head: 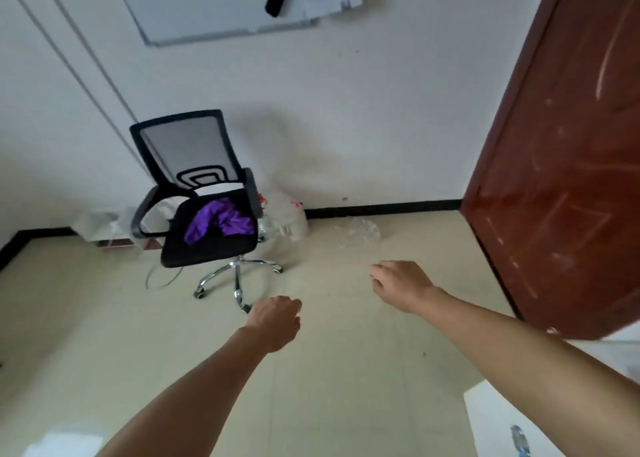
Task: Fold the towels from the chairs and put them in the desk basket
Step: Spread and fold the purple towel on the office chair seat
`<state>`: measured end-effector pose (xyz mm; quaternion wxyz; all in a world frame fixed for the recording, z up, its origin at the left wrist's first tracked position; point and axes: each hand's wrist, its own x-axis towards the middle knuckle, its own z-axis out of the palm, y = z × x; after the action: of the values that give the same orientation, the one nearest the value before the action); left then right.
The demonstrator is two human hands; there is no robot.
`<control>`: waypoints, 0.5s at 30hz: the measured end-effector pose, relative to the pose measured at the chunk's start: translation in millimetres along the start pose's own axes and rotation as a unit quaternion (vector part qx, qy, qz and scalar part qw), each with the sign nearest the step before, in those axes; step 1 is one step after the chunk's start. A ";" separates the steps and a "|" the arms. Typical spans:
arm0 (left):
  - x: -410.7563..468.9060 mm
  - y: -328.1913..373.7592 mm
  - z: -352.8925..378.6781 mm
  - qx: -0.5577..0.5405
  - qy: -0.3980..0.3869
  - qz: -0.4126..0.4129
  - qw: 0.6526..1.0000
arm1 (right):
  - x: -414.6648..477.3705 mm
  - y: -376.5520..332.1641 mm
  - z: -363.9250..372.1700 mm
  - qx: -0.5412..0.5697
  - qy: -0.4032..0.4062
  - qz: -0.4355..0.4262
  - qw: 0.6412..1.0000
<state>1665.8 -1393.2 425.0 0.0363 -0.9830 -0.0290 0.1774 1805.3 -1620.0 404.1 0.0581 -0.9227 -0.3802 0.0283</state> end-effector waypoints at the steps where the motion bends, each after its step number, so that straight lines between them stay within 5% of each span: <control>1: -14.2 -29.9 5.7 -0.013 -0.003 -0.031 0.999 | 21.7 -30.5 1.7 0.006 0.005 -0.029 1.000; 7: -72.3 -156.1 36.8 -0.063 -0.010 -0.167 0.984 | 123.8 -164.5 10.8 0.001 -0.014 -0.158 0.987; 15: -61.8 -275.8 62.4 -0.112 -0.024 -0.239 0.964 | 257.2 -260.9 50.2 -0.009 -0.044 -0.235 0.971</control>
<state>1573.9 -1119.1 410.6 -0.0335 -0.9408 -0.2837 0.1825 1800.8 -1250.7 385.9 0.0381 -0.8057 -0.5889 0.0512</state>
